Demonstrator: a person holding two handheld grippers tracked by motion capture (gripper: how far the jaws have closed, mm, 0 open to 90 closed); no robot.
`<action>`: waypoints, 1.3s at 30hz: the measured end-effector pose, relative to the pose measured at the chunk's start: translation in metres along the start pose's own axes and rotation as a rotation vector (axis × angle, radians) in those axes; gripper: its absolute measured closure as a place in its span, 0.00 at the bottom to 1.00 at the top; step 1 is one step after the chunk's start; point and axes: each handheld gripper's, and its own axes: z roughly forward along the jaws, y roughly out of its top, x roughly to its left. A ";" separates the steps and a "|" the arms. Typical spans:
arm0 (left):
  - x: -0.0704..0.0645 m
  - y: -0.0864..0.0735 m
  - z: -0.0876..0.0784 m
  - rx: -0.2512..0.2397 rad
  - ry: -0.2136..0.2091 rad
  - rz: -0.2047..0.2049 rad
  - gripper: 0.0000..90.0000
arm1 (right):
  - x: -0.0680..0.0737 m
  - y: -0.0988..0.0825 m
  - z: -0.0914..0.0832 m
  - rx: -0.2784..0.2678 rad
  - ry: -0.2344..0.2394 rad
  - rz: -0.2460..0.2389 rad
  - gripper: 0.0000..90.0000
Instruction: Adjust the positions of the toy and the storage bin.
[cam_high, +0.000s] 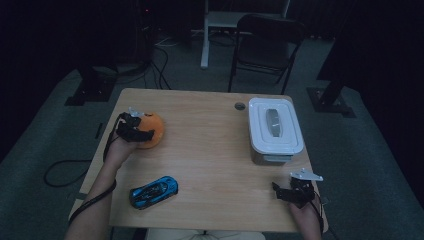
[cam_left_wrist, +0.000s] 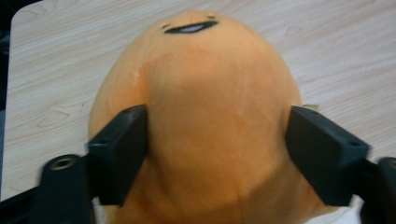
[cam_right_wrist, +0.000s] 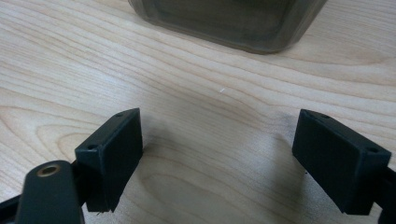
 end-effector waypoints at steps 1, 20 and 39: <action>0.001 -0.002 0.002 -0.003 -0.003 -0.007 0.31 | 0.000 0.000 0.000 0.000 0.000 0.000 0.17; 0.005 -0.011 -0.021 -0.035 -0.014 -0.013 0.76 | 0.000 0.000 0.000 0.000 0.000 0.000 0.17; 0.000 -0.061 -0.107 -0.106 -0.080 0.102 0.75 | 0.000 0.000 0.000 0.000 0.000 0.000 0.17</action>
